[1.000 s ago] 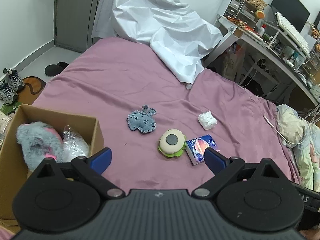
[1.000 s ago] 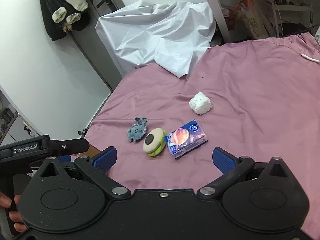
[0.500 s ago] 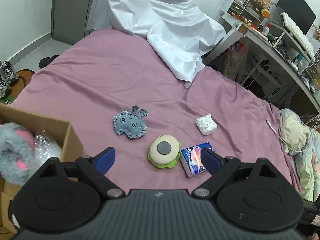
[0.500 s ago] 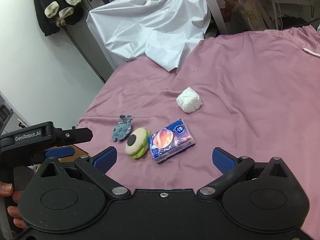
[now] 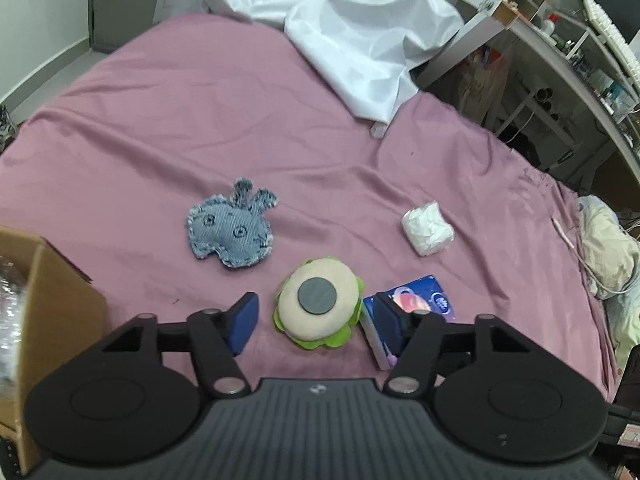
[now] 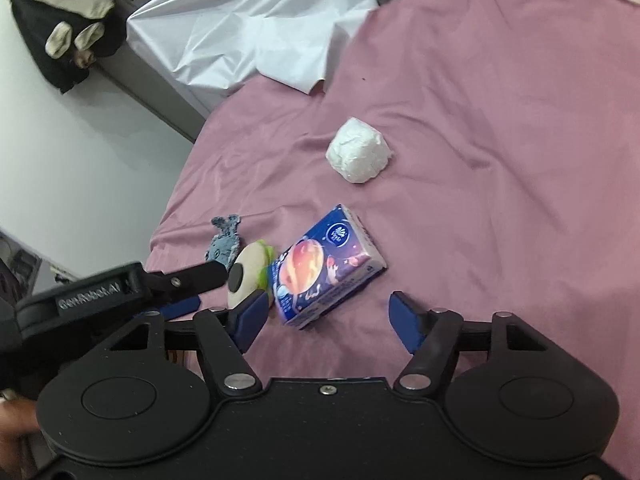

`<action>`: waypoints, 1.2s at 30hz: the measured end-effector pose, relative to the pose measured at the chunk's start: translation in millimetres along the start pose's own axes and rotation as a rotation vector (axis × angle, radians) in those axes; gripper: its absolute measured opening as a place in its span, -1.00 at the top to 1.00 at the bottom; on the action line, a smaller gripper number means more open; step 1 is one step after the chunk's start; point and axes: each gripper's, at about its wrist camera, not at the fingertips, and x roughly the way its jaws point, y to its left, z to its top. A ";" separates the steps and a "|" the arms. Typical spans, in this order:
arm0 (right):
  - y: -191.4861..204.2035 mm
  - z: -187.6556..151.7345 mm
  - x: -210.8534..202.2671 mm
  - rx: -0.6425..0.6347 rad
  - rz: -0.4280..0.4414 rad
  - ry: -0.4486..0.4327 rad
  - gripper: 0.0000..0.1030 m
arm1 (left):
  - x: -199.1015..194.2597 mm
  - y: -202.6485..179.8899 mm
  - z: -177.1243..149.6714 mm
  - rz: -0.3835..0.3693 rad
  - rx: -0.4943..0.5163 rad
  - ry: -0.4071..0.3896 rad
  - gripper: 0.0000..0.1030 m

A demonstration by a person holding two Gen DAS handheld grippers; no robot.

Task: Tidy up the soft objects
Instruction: 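Move the left tool to the green round plush while the right tool approaches the blue tissue pack, then close the left tool on the green plush while the right tool grips the tissue pack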

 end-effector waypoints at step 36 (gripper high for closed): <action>0.4 -1.5 -33.3 0.095 0.016 -0.098 0.58 | -17.2 -11.1 -6.7 -0.042 0.017 -0.020 0.37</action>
